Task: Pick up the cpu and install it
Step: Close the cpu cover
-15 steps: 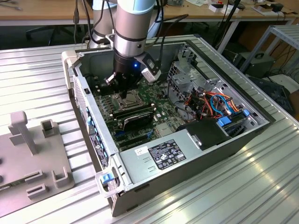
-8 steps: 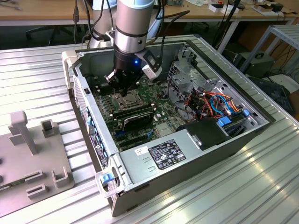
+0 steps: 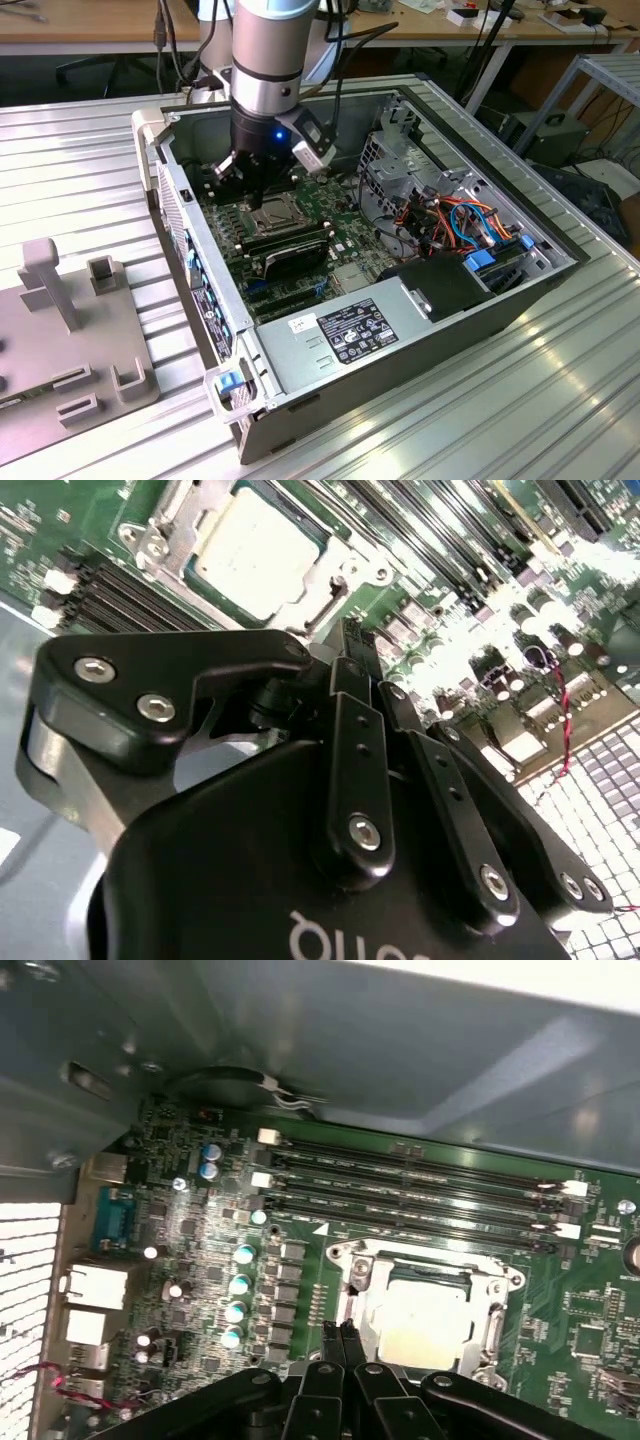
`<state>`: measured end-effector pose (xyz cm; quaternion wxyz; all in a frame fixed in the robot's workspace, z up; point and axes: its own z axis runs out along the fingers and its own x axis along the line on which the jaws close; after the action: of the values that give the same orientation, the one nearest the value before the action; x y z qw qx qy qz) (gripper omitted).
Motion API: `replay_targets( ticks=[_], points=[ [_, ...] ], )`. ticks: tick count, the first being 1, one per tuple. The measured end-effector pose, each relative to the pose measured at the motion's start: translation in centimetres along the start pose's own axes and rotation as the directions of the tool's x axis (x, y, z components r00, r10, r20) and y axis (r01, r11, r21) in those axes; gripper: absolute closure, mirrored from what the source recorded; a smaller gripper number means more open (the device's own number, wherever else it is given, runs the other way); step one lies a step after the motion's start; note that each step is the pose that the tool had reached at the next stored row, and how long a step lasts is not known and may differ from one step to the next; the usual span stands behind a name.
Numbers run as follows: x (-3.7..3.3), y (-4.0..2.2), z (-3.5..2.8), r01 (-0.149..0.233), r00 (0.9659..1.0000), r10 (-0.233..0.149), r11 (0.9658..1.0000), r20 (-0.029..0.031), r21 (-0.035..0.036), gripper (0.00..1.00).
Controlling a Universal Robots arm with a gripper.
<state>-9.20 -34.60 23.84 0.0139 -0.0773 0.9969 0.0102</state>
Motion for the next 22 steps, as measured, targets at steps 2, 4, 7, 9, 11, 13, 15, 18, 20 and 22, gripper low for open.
replay_targets(
  ticks=[2,4,7,9,11,13,15,18,20,22],
  points=[
    [0.37,0.05,-0.01,0.000,1.0000,0.000,1.0000,0.0020,0.0002,0.89],
    [0.37,0.05,-0.01,0.000,1.0000,0.000,1.0000,0.0019,0.0004,0.89],
    [0.38,0.05,-0.11,-0.005,1.0000,0.005,1.0000,0.0018,0.0006,0.89],
    [0.37,0.05,-0.31,-0.010,0.9999,0.010,1.0000,0.0022,0.0007,0.89],
    [0.37,0.06,-0.41,-0.023,0.9997,0.023,0.9997,0.0027,0.0008,0.89],
    [0.35,0.06,-0.44,-0.037,0.9993,0.037,0.9993,0.0028,0.0014,0.89],
    [0.16,0.03,-0.45,-0.047,0.9989,0.047,0.9989,0.0027,0.0022,0.89],
    [-0.72,-0.11,-0.41,-0.055,0.9985,0.055,0.9985,0.0031,0.0022,0.89],
    [-1.32,-0.20,-0.39,-0.056,0.9984,0.056,0.9984,0.0031,0.0023,0.89],
    [-2.42,-0.37,-0.33,-0.058,0.9983,0.058,0.9983,0.0031,0.0023,0.89]
  ],
)
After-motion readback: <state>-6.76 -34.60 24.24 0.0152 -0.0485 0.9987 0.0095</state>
